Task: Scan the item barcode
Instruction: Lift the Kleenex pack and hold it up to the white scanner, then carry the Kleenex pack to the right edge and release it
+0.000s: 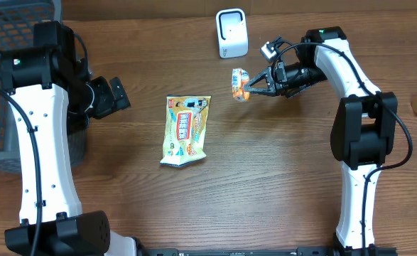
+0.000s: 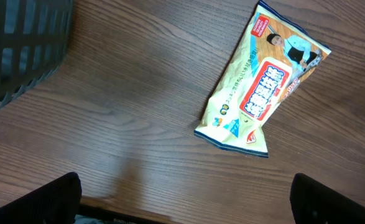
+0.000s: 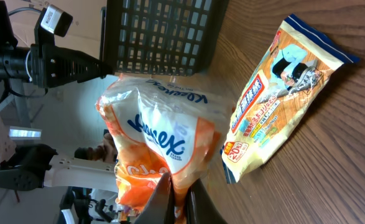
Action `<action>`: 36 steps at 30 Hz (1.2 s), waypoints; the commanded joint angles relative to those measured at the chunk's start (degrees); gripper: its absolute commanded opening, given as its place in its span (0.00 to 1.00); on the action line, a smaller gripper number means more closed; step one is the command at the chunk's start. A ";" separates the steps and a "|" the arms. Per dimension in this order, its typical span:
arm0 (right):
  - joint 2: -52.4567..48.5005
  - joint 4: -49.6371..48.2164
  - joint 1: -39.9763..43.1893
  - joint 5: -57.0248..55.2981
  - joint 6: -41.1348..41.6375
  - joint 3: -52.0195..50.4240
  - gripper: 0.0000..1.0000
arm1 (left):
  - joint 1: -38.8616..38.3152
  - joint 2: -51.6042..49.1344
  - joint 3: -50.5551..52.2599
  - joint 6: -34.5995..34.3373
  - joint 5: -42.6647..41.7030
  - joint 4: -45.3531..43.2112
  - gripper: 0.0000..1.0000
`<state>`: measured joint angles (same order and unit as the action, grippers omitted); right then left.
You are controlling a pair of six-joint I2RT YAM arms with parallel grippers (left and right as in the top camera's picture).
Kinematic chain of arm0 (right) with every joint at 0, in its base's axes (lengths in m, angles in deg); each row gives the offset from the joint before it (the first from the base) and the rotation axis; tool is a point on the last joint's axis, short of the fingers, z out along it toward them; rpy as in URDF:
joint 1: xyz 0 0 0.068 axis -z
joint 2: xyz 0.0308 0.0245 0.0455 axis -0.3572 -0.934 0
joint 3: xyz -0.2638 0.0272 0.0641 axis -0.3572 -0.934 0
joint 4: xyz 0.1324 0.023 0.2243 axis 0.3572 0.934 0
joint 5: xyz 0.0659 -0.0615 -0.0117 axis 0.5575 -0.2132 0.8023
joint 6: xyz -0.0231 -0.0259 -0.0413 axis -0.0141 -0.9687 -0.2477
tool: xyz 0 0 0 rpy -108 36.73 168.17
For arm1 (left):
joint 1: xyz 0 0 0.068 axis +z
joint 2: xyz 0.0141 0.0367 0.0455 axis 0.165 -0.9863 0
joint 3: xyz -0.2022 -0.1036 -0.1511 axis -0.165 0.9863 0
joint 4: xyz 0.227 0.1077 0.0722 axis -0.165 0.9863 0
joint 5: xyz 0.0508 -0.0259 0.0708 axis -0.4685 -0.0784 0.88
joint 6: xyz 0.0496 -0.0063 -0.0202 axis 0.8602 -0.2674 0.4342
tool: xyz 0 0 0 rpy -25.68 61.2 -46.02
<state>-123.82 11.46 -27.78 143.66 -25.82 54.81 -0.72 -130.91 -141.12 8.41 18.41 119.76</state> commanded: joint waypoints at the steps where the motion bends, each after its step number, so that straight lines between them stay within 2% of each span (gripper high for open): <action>1: -0.39 0.02 -0.15 2.75 0.31 1.44 0.04 | 0.59 0.11 0.00 1.05 -0.02 -0.07 1.00; 16: -0.39 -0.17 -0.15 2.75 0.33 1.46 0.04 | 0.59 0.11 0.00 1.07 -0.02 -0.07 1.00; 20: -0.37 -4.07 -0.15 0.42 8.70 2.49 0.04 | 0.59 0.11 0.00 1.07 -0.02 -0.07 1.00; 22: -0.37 -9.33 -0.31 -6.91 18.60 3.85 0.04 | 0.59 0.11 0.00 1.07 -0.02 -0.07 1.00; 24: -0.37 -15.78 -0.87 -19.98 33.14 5.40 0.04 | 0.59 0.11 0.00 1.07 -0.02 -0.07 1.00; 25: -0.37 -19.89 -1.92 -38.23 45.77 7.28 0.04 | 0.59 0.11 0.00 1.07 -0.02 -0.07 1.00; 26: -0.37 -20.46 -2.36 -44.41 48.52 8.02 0.04 | 0.59 0.11 0.00 1.07 -0.02 -0.07 1.00; 27: -0.37 -21.00 -3.78 -58.53 53.53 9.79 0.04 | 0.59 0.11 0.00 1.07 -0.02 -0.07 1.00; 28: -0.37 -21.07 -5.51 -68.32 55.91 11.98 0.04 | 0.59 0.11 0.00 1.07 -0.02 -0.07 1.00; 31: -0.37 -22.97 -8.09 -81.26 56.08 14.40 0.04 | 0.59 0.11 0.00 1.07 -0.02 -0.07 1.00; 32: -0.37 -26.08 -9.97 -92.59 56.04 14.78 0.04 | 0.59 0.11 0.00 1.07 -0.02 -0.07 1.00; 33: -0.37 -26.58 -10.34 -94.53 56.04 14.78 0.04 | 0.59 0.11 0.00 1.07 -0.02 -0.07 1.00; 36: -0.39 -33.48 -14.01 -111.38 52.24 14.78 0.04 | 0.59 0.11 0.00 1.07 -0.02 -0.07 1.00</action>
<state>-123.97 -18.02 -39.19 55.07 27.90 67.68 -0.70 -130.91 -141.12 8.41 18.41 119.74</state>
